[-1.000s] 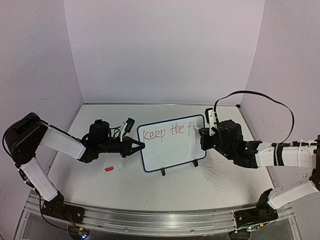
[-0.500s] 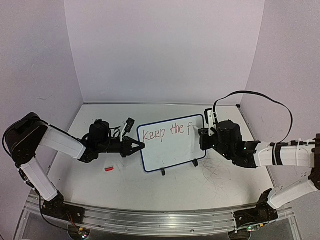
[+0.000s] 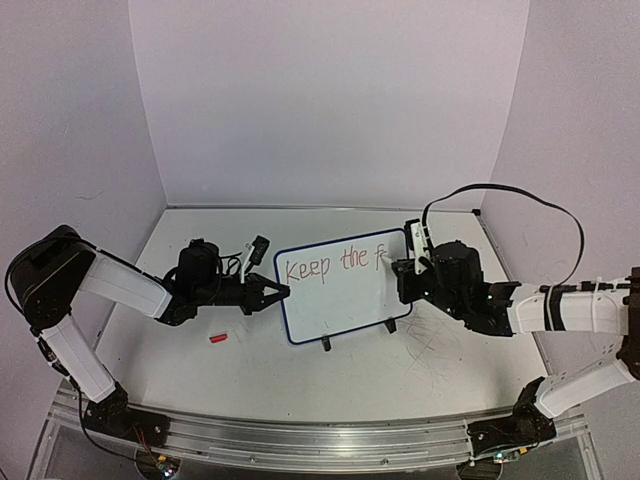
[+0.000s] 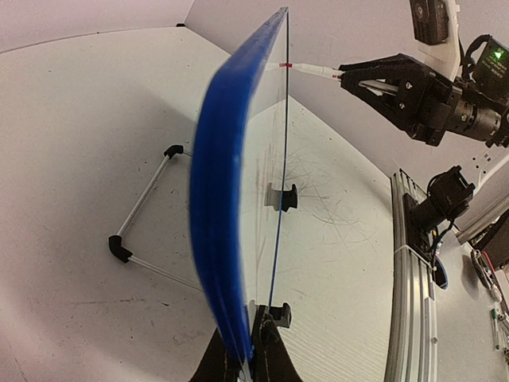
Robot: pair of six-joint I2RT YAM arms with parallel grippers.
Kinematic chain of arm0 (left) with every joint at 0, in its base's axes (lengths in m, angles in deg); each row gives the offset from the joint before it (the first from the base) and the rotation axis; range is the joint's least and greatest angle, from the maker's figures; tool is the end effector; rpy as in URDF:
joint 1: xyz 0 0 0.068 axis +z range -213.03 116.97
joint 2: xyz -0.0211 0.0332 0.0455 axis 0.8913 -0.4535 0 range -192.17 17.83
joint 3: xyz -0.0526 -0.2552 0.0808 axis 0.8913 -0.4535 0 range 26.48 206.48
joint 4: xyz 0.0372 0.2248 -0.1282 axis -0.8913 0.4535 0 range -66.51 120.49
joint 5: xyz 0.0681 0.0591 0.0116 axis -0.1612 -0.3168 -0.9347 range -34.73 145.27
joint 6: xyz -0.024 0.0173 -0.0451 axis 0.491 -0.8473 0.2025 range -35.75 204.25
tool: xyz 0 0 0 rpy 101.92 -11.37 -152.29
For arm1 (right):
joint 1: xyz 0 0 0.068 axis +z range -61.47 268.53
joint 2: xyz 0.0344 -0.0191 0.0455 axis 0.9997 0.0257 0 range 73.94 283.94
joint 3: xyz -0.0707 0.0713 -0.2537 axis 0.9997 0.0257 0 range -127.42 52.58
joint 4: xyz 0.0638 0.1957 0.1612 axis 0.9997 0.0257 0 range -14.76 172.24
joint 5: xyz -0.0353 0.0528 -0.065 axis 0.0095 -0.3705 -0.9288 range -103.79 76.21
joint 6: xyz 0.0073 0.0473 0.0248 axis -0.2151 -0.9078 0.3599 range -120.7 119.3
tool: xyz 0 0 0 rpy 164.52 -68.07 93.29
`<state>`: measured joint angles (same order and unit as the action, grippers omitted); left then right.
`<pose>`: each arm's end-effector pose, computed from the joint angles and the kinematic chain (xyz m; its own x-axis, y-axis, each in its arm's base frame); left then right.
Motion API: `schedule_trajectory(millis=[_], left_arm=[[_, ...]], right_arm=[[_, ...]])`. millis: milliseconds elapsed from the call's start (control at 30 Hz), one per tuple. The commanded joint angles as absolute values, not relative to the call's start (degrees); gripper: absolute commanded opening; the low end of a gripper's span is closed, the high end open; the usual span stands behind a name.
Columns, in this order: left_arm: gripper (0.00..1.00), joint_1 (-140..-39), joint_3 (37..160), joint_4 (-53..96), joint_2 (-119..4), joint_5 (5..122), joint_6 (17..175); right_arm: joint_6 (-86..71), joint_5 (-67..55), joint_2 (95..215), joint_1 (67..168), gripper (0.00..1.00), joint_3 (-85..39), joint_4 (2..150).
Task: Write a sentence on the whiteboard
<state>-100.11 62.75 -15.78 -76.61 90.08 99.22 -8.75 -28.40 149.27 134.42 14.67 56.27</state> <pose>0.2416 -0.2081 0.1668 -0.4887 0.1036 -0.8663 0.8278 0.3687 -0.4229 0.2062 0.1998 0.2334 -0.2922 -0.1067 -0.9504 -0.4923 0.8688 0.0538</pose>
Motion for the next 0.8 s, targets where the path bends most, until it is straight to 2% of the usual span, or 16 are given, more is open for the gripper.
schedule_trajectory(millis=[0,767], left_arm=[[0.0,-98.89,62.87,-11.57,-76.05,80.49,94.1],[0.0,-98.88,63.09,-11.32,-76.1,80.75,94.27]], right_arm=[[-9.51,-27.41,149.28,134.22,0.0,14.27,58.2],[-10.26,-33.11,147.82,134.22,0.0,14.59,57.38]])
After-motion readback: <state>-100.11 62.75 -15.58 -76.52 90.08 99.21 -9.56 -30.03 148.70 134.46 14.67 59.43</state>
